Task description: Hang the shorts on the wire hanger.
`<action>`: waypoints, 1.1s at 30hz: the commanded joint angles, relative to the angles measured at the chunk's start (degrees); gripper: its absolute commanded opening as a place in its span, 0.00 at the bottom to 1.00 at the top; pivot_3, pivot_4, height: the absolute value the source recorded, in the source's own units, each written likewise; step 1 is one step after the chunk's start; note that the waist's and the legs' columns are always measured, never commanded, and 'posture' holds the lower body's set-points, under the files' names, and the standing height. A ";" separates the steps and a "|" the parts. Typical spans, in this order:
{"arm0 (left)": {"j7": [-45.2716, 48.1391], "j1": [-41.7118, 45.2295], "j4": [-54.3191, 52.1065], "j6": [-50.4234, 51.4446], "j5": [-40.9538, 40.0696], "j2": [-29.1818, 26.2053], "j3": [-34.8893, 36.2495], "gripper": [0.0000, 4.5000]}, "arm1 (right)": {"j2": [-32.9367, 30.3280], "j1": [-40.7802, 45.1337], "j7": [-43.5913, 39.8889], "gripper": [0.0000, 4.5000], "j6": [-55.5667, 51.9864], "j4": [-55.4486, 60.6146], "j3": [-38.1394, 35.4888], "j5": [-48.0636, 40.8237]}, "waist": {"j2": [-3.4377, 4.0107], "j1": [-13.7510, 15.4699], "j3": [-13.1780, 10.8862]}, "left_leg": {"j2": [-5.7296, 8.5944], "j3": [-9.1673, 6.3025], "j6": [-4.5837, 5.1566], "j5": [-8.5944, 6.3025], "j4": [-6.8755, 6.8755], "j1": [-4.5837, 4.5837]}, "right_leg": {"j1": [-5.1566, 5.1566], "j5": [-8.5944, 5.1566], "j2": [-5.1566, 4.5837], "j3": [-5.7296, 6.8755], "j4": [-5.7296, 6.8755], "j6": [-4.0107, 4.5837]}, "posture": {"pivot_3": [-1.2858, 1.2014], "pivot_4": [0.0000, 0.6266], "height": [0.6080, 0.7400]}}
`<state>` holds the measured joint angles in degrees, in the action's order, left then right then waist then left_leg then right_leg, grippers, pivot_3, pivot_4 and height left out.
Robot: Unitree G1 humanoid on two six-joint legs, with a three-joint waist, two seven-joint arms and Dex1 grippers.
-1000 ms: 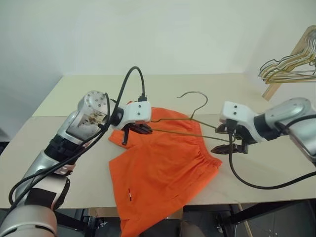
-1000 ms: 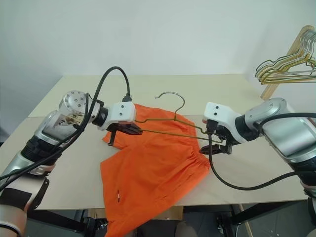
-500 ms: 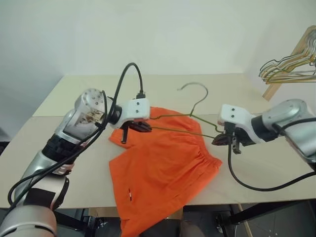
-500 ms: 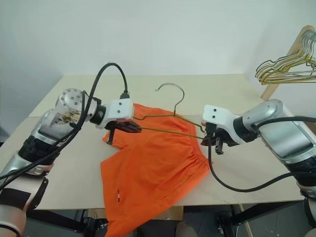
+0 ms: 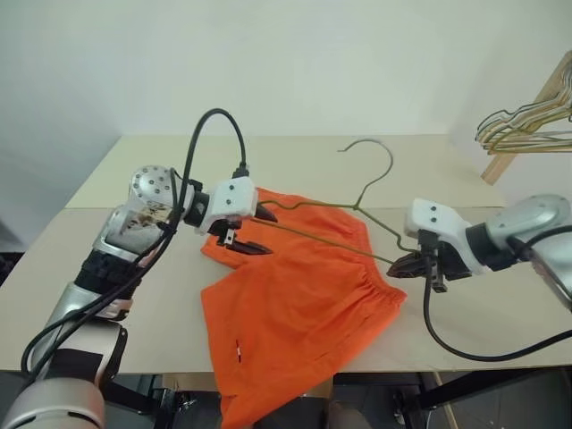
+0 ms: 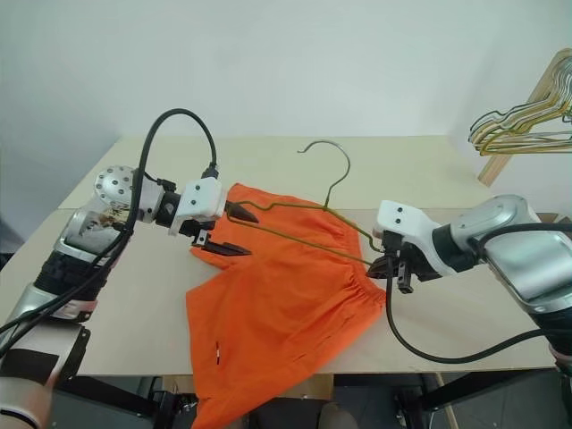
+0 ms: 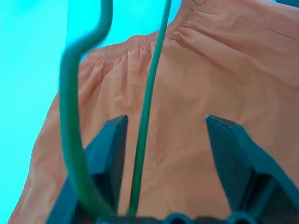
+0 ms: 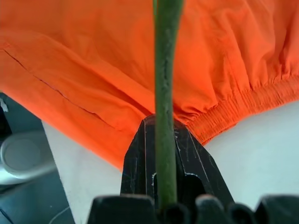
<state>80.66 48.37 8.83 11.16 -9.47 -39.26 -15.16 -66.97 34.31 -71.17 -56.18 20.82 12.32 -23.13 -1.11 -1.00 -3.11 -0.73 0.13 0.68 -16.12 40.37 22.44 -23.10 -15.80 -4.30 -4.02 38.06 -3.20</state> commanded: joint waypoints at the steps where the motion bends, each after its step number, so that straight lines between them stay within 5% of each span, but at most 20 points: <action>1: -0.32 -0.32 0.91 -0.82 -1.56 -1.05 3.35 0.94 | -2.33 -3.71 0.49 0.00 -3.94 2.94 -7.73 -4.34 | 0.00 0.15 0.00 | 0.00 0.00 0.00 0.00 0.00 0.00 | 0.00 0.00 0.00 0.00 -0.01 0.00 | 0.51 0.00 1.00; 8: -2.45 -2.81 0.78 3.31 -4.88 -3.10 8.49 1.00 | -4.40 -19.22 2.77 0.00 -12.10 1.32 -23.82 -9.87 | -0.09 0.20 0.10 | 0.00 0.02 0.00 0.00 0.02 -0.02 | 0.06 0.00 0.00 0.00 0.00 0.00 | 0.51 0.00 1.00; 13: 2.84 -9.06 -5.64 -1.73 -10.20 -3.75 11.25 1.00 | -0.41 -24.19 3.75 0.00 -28.81 -7.39 -37.67 -17.61 | -0.08 0.17 0.37 | -0.03 0.01 0.02 -0.01 0.01 -0.09 | 0.11 0.00 0.01 -0.02 -0.01 0.00 | 0.51 0.00 1.00; 18: 4.88 -11.95 -10.47 -0.34 -13.98 -3.78 11.56 1.00 | 0.91 -34.41 4.44 0.00 -32.75 -12.13 -44.16 -18.91 | -0.10 0.51 0.52 | -0.03 0.18 0.03 -0.02 0.00 -0.48 | 0.72 0.00 0.04 0.12 -0.20 -0.01 | 0.51 0.00 1.00; 27: 4.22 -11.30 -12.07 3.01 -19.38 -2.15 12.34 1.00 | -2.33 -42.98 -0.14 0.00 -29.54 -15.16 -40.08 -22.34 | 0.11 -0.57 0.79 | -0.08 0.24 0.09 -0.06 -0.08 -0.73 | 0.92 0.00 0.14 0.03 -0.31 -0.05 | 0.51 0.00 1.00; 33: 3.05 -11.19 -12.35 3.98 -20.68 -1.45 12.55 1.00 | -4.53 -42.72 -2.52 0.00 -25.98 -16.52 -30.27 -22.23 | 0.10 -0.58 0.82 | -0.09 0.24 0.09 -0.06 -0.09 -0.75 | 0.95 -0.01 0.15 0.03 -0.37 -0.06 | 0.51 0.00 1.00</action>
<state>84.49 35.84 -1.97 14.75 -29.17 -40.71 -4.33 -70.58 -9.58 -72.60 -83.73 4.93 -19.30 -44.71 -1.01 -1.59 -2.29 -0.82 0.35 0.76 -16.18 40.28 21.70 -22.15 -15.81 -4.15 -3.98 37.68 -3.26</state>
